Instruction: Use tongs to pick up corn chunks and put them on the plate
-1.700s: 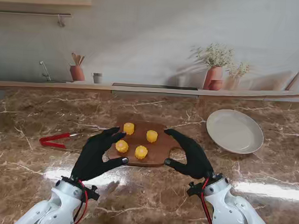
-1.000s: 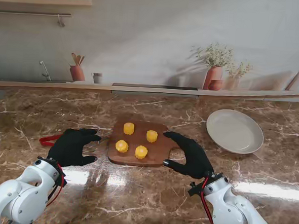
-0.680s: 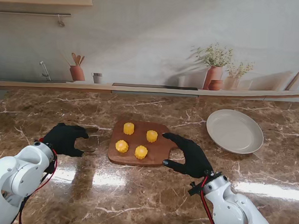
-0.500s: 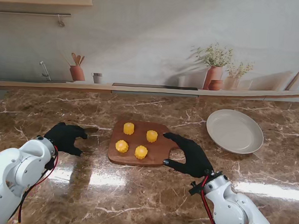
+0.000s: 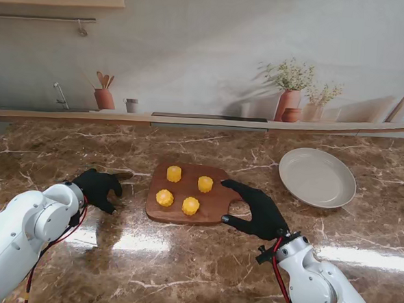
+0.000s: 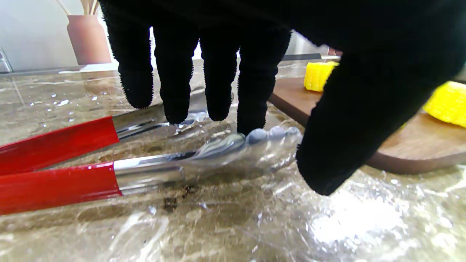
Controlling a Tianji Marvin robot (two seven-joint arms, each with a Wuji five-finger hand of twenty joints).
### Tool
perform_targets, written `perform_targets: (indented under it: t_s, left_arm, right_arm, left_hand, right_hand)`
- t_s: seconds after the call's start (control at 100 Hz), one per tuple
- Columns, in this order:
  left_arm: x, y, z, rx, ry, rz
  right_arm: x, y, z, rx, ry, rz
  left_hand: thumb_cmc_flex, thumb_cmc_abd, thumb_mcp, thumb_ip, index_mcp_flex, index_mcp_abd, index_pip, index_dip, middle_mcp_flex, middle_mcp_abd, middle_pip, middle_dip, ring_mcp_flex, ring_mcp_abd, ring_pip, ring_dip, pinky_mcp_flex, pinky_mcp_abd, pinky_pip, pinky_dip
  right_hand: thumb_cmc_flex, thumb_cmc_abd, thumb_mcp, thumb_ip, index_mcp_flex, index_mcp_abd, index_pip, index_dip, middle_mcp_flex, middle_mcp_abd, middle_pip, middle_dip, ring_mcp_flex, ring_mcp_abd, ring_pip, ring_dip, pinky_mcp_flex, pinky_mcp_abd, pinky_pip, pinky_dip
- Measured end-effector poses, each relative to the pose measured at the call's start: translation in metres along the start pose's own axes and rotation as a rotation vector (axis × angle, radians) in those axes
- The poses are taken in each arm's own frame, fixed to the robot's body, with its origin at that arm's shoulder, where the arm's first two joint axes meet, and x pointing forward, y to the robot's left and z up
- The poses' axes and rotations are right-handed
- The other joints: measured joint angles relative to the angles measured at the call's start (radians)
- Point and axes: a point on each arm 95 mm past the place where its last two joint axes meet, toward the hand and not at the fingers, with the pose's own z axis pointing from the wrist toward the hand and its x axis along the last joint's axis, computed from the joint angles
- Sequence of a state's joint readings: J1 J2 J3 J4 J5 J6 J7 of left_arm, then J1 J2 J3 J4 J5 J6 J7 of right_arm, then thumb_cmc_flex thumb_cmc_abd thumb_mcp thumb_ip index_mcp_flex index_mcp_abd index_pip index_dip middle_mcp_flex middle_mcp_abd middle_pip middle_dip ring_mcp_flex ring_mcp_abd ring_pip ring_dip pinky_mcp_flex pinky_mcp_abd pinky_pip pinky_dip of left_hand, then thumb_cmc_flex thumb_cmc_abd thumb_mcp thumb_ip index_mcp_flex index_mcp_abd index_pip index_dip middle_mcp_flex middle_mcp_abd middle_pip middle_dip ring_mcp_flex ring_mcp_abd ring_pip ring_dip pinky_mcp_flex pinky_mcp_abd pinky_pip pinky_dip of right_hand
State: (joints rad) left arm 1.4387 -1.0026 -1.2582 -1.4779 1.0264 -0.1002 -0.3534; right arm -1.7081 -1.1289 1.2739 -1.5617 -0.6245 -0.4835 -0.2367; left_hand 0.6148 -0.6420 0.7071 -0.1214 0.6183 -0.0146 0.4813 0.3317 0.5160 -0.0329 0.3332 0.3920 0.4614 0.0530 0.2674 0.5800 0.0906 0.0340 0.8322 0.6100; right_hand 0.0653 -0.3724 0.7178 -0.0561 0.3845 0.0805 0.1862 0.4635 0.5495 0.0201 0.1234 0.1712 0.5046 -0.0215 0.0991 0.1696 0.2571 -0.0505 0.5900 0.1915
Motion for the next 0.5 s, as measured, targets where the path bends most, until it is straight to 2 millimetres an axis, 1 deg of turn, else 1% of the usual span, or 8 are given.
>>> perform_targets:
  t_s: [0.14,0.18,0.29,0.32,0.38,0.42,0.45,0.5]
  left_arm:
    - [-0.001,0.006,0.006,-0.031,0.014,0.015]
    - [-0.001,0.008,0.007,-0.037,0.019,0.021]
    - [0.0,0.006,0.012,-0.028,0.022,0.039]
    - [0.0,0.006,0.013,-0.024,0.022,0.046]
    - [-0.001,0.007,0.016,-0.005,0.02,0.054]
    - [-0.002,0.01,0.017,0.014,0.019,0.052]
    - [-0.002,0.011,0.018,0.025,0.018,0.046]
    - [-0.002,0.012,0.018,0.028,0.019,0.034]
  right_arm:
    - [0.0,0.001,0.001,0.0,-0.003,0.002]
    - [0.0,0.001,0.001,0.0,-0.003,0.003]
    - [0.0,0.001,0.002,0.005,-0.003,0.002]
    - [0.0,0.001,0.002,0.005,-0.003,0.002]
    - [0.0,0.001,0.002,0.005,-0.003,0.003]
    - [0.0,0.001,0.002,0.005,-0.004,0.002]
    - [0.0,0.001,0.002,0.005,-0.005,0.002]
    - [0.0,0.001,0.002,0.005,-0.006,0.003]
  left_hand:
    - [0.0,0.0,0.0,0.0,0.025,-0.022,0.013,0.001,0.021,-0.003,0.002,0.009,0.0,0.0,0.0,0.006,-0.001,0.023,0.001,0.009]
    - [0.0,0.0,0.0,0.0,0.005,-0.027,0.049,0.03,0.032,-0.01,0.011,0.011,0.009,0.0,0.002,0.015,-0.001,0.035,0.013,0.024]
    - [0.005,0.001,0.021,-0.002,0.04,-0.054,0.089,0.04,0.079,-0.014,0.024,0.03,0.05,0.004,0.036,0.035,-0.002,0.08,0.037,0.066]
    - [0.062,0.001,-0.005,-0.023,0.055,-0.071,0.105,0.025,0.107,-0.021,0.034,0.04,0.079,0.009,0.051,0.049,0.0,0.083,0.05,0.084]
    - [0.173,0.024,-0.078,-0.026,0.143,-0.162,0.227,0.008,0.185,-0.034,0.062,0.066,0.126,0.011,0.081,0.079,0.011,0.095,0.077,0.114]
    - [0.214,0.058,-0.09,-0.027,0.191,-0.186,0.305,-0.019,0.238,-0.04,0.068,0.176,0.154,0.018,0.109,0.107,0.016,0.103,0.102,0.134]
    - [0.218,0.073,-0.092,-0.027,0.216,-0.195,0.358,-0.03,0.264,-0.044,0.02,0.252,0.171,0.022,0.138,0.136,0.023,0.105,0.119,0.151]
    - [0.217,0.061,-0.089,-0.027,0.232,-0.199,0.39,-0.038,0.379,-0.047,-0.013,0.36,0.197,0.033,0.181,0.184,0.029,0.106,0.141,0.18]
  right_hand:
    - [0.0,0.0,0.001,0.0,0.009,0.0,0.0,0.0,0.0,-0.001,0.0,0.0,0.0,0.0,0.0,0.0,0.0,0.0,0.0,0.0]
    - [0.0,0.0,0.001,0.0,0.009,0.0,0.0,0.0,0.0,-0.001,0.0,0.0,0.0,0.0,0.0,0.0,0.0,0.0,0.0,0.0]
    - [0.0,0.0,0.001,0.0,0.009,0.0,0.0,0.0,0.001,-0.001,0.0,0.001,0.0,0.0,0.0,0.0,0.0,0.0,0.0,0.0]
    - [0.0,0.0,0.001,0.0,0.009,-0.001,0.0,0.0,0.001,-0.001,0.0,0.001,0.0,-0.001,0.0,0.0,0.001,0.0,0.0,0.0]
    - [0.0,0.0,0.001,0.0,0.009,-0.001,0.0,0.0,0.001,-0.002,0.0,0.001,0.0,-0.001,0.0,0.0,0.001,0.0,0.0,0.0]
    - [0.0,0.0,0.001,0.0,0.009,-0.001,0.0,0.0,0.001,-0.002,0.0,0.001,0.0,-0.001,0.0,0.0,0.001,0.0,0.0,0.0]
    - [0.0,0.0,0.001,0.0,0.009,-0.001,0.0,0.0,0.001,-0.002,0.0,0.001,0.0,-0.001,0.0,0.0,0.001,0.0,0.0,0.0]
    - [0.0,0.0,0.001,0.0,0.009,-0.001,0.0,0.0,0.001,-0.002,0.0,0.002,0.0,-0.001,0.0,0.0,0.001,0.0,0.0,0.0]
